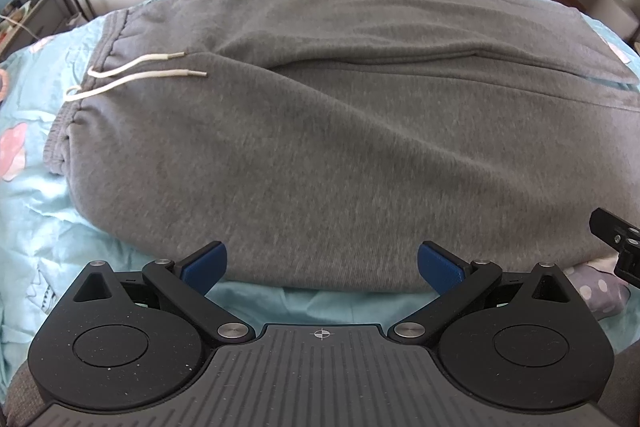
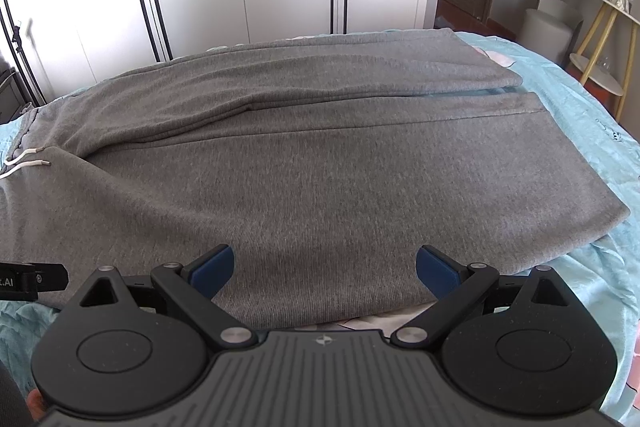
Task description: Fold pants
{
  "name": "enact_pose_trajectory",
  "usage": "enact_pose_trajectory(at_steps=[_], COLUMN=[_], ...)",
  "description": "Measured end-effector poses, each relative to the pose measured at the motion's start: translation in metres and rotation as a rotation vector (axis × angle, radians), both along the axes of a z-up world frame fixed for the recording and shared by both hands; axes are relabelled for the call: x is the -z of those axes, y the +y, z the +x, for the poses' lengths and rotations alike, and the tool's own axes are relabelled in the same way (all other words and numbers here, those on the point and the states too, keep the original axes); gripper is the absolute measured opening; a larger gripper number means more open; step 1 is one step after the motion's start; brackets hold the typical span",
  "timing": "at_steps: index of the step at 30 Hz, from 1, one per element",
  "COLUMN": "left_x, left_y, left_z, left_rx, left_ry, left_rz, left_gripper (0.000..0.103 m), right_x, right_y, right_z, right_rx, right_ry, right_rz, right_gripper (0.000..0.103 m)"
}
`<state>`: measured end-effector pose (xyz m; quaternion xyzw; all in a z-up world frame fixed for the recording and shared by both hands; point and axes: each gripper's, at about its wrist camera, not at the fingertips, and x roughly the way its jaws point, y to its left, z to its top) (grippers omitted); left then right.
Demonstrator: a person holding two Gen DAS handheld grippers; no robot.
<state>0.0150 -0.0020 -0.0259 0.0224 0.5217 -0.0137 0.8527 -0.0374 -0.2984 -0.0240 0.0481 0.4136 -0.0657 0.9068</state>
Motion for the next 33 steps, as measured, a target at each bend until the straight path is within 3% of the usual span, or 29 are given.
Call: enact_pose_trajectory(at_steps=[33], left_x=[0.0088], left_y=[-0.0029], left_z=[0.0070], left_rx=[0.008], left_ry=[0.030], left_rz=[0.005], left_gripper=[0.103], right_x=[0.0044], right_y=[0.0007], right_z=[0.0053], right_rx=[0.000], right_ry=[0.014], right_rz=[0.005], right_gripper=[0.098])
